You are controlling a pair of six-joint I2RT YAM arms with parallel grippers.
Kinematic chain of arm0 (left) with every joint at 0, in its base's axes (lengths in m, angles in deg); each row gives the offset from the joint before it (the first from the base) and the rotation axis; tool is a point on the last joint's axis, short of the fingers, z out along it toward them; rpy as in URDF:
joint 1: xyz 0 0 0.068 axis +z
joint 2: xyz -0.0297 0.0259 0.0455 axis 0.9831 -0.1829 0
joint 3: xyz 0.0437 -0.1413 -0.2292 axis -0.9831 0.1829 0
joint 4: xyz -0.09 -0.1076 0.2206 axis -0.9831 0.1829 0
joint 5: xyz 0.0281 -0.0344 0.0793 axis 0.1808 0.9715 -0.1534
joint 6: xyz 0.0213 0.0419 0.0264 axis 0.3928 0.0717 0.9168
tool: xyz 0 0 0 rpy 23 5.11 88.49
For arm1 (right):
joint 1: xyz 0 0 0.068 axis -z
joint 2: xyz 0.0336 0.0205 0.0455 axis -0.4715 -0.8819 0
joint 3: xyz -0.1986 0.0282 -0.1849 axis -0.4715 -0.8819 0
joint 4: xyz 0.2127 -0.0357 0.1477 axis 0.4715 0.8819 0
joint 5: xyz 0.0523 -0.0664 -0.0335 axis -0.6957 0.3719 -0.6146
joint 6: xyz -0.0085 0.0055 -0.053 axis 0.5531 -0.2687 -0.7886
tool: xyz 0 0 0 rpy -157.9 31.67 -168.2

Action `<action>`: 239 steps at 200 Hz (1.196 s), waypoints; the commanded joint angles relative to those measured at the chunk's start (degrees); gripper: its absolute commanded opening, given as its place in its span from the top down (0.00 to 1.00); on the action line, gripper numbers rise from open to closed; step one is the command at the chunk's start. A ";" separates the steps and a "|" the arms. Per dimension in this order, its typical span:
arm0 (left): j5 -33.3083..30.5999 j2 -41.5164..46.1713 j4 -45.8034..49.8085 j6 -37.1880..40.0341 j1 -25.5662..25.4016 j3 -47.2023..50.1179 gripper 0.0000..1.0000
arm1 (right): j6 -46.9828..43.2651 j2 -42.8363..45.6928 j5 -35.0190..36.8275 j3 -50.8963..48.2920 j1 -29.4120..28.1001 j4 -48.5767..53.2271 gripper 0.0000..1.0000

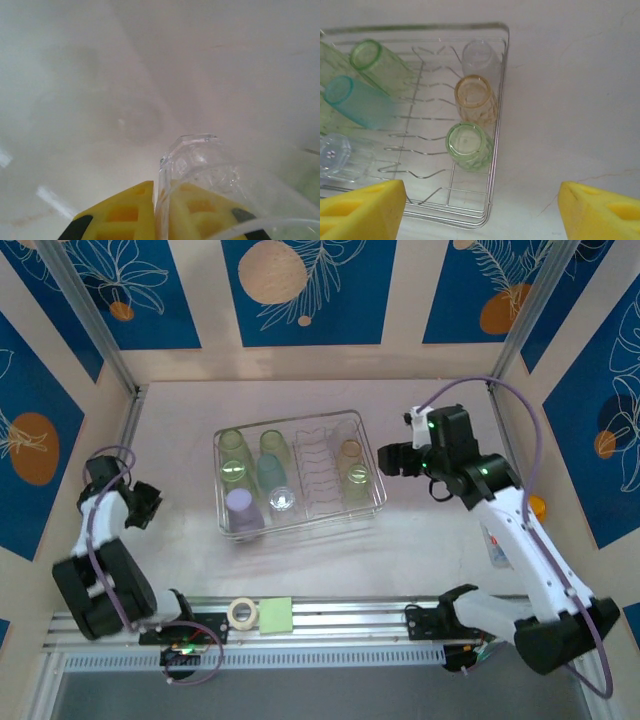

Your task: Load the cups into the dish rack

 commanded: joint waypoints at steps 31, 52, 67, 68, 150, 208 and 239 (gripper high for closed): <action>16.37 28.50 -11.79 -26.86 -0.40 6.70 1.00 | 5.00 6.57 -15.95 1.50 4.55 1.89 0.10; 23.18 31.52 -27.83 -44.64 -4.69 12.05 1.00 | 6.61 5.63 -27.07 3.11 5.51 0.45 0.10; 23.60 31.24 -32.49 -48.54 -10.53 11.34 1.00 | 8.69 5.04 -34.39 2.81 5.44 -3.48 0.09; 23.52 31.17 -32.46 -48.47 -10.98 11.15 1.00 | 8.88 5.00 -34.59 2.75 5.45 -3.74 0.09; 22.14 9.43 -58.56 -47.16 -49.30 -0.91 1.00 | 16.09 -3.39 -46.76 -0.80 -2.98 -22.09 0.02; 25.21 -3.68 -73.06 -48.88 -59.30 -5.71 1.00 | 16.99 -6.78 -54.33 -0.72 -3.95 -25.51 0.01; 26.48 -5.75 -72.96 -47.24 -61.24 -8.19 1.00 | 16.89 -8.81 -55.63 -0.83 -4.03 -25.62 0.01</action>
